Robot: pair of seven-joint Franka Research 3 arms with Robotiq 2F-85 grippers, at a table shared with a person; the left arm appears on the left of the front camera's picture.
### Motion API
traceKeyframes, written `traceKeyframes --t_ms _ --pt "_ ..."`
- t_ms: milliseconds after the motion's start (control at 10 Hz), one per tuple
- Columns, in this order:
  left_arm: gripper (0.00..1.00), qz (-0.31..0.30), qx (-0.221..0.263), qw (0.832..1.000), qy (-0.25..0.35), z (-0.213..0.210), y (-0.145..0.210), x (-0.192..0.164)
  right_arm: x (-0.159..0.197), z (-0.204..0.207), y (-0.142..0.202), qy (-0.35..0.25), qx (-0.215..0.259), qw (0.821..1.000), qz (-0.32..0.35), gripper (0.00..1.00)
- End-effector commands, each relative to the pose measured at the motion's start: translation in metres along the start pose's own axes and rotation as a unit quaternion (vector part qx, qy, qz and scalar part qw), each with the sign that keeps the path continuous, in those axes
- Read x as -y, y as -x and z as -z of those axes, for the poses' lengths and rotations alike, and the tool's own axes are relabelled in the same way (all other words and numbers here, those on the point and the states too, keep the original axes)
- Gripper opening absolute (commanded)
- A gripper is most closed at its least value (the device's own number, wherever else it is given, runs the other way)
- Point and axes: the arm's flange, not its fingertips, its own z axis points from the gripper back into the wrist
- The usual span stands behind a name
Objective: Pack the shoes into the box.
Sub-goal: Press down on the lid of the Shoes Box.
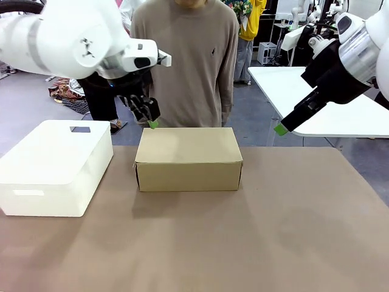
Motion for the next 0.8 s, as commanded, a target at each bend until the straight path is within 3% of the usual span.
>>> traceKeyframes --t_ms 0,300,700 --pt "1.0 0.027 0.007 0.999 0.029 -0.024 0.025 -0.002 0.0 -0.001 -0.001 0.005 0.0 1.0 -0.001 1.0" --pt "1.0 0.031 0.0 0.998 0.051 -0.053 0.01 0.016 0.0 -0.001 -0.001 0.005 0.0 1.0 -0.001 1.0" --pt "1.0 0.01 -0.006 1.0 0.018 -0.064 0.017 0.025 0.0 -0.001 -0.001 0.005 0.0 1.0 -0.001 1.0"
